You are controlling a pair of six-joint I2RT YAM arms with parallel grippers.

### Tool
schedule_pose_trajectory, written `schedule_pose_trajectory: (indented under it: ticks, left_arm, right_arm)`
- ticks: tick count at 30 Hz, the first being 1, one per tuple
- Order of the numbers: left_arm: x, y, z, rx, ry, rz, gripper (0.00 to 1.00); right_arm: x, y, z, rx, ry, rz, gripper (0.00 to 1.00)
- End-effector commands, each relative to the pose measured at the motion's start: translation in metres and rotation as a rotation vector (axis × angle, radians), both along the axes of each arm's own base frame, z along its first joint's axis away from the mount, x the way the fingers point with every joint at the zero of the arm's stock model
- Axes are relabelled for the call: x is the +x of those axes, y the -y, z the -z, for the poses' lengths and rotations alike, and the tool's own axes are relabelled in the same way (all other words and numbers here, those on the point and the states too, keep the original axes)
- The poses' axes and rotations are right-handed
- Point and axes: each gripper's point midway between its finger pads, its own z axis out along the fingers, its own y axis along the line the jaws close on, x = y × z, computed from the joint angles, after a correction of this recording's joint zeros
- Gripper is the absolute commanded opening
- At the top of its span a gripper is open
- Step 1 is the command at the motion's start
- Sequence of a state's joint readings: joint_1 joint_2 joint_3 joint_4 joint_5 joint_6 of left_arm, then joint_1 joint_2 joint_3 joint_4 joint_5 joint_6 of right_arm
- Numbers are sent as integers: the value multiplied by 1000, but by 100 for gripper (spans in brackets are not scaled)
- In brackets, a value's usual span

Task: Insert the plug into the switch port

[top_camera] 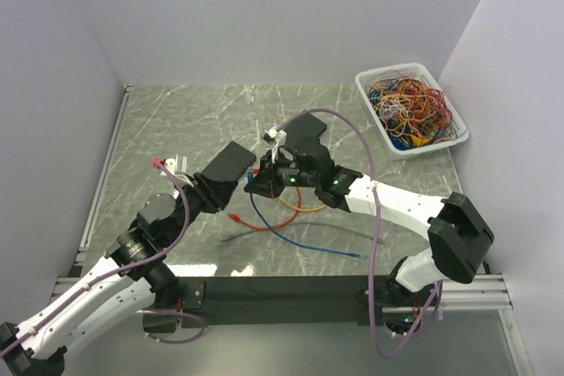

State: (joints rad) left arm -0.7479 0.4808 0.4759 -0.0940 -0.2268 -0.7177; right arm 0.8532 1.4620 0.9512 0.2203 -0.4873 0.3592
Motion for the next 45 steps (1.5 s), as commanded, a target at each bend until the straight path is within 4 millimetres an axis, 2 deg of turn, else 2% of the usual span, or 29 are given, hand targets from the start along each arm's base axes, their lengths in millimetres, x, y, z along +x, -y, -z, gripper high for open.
schedule_pose_trajectory:
  ticks: [1,2,4,5,6,7,9,10,24,28,29,31,32,37,40,41,42,43,45]
  left_arm:
    - [1,1,-23,-17,51,4,45]
    - [2,-2,-22,-12,49,-11,45]
    - [4,-5,-21,-4,45,-30,44]
    - [4,-7,-21,-2,43,-37,44]
    - [4,-9,-20,0,43,-46,45]
    - [4,-10,-22,-4,47,-50,45]
    - [4,-12,-23,-8,52,-57,45]
    - [4,-12,-23,-8,52,-59,45]
    - [6,-17,-17,2,46,-88,45]
    - [5,-13,-21,-6,61,-66,46]
    - [4,-12,-22,0,69,-55,46]
    - [-1,-13,-30,-13,104,-38,50]
    - [-4,-13,-33,-17,121,-28,51]
    - [-23,-15,-53,-79,230,41,56]
    - [-27,-13,-50,-102,242,62,59]
    - [-28,-13,-49,-107,245,66,59]
    - [-29,-13,-53,-124,261,69,57]
    - [-31,-13,-55,-134,268,78,57]
    - [-35,-11,-57,-152,283,95,55]
  right_arm:
    - [11,-10,-23,19,62,45,0]
    - [22,-8,-21,-28,72,124,0]
    - [26,-10,-14,-95,93,179,0]
    - [36,-7,-16,-131,104,239,0]
    - [37,-7,-13,-152,105,254,0]
    - [39,-11,-21,-145,124,270,0]
    - [44,-5,-11,-213,119,321,0]
    - [46,-6,-13,-222,132,342,0]
    - [34,-15,-10,-266,162,327,0]
    - [24,-23,-11,-229,160,261,0]
    - [12,-28,-14,-199,147,191,0]
    - [2,-33,-14,-157,142,117,0]
    - [-14,-35,-13,-139,117,29,0]
    - [-38,-39,-16,-44,101,-143,0]
    - [-55,-37,-22,37,69,-276,0]
    - [-53,-33,-25,66,58,-298,0]
    - [-69,-26,-24,101,-7,-390,0]
    - [-71,-26,-37,172,16,-434,0]
    - [-71,-12,-40,228,-78,-475,0]
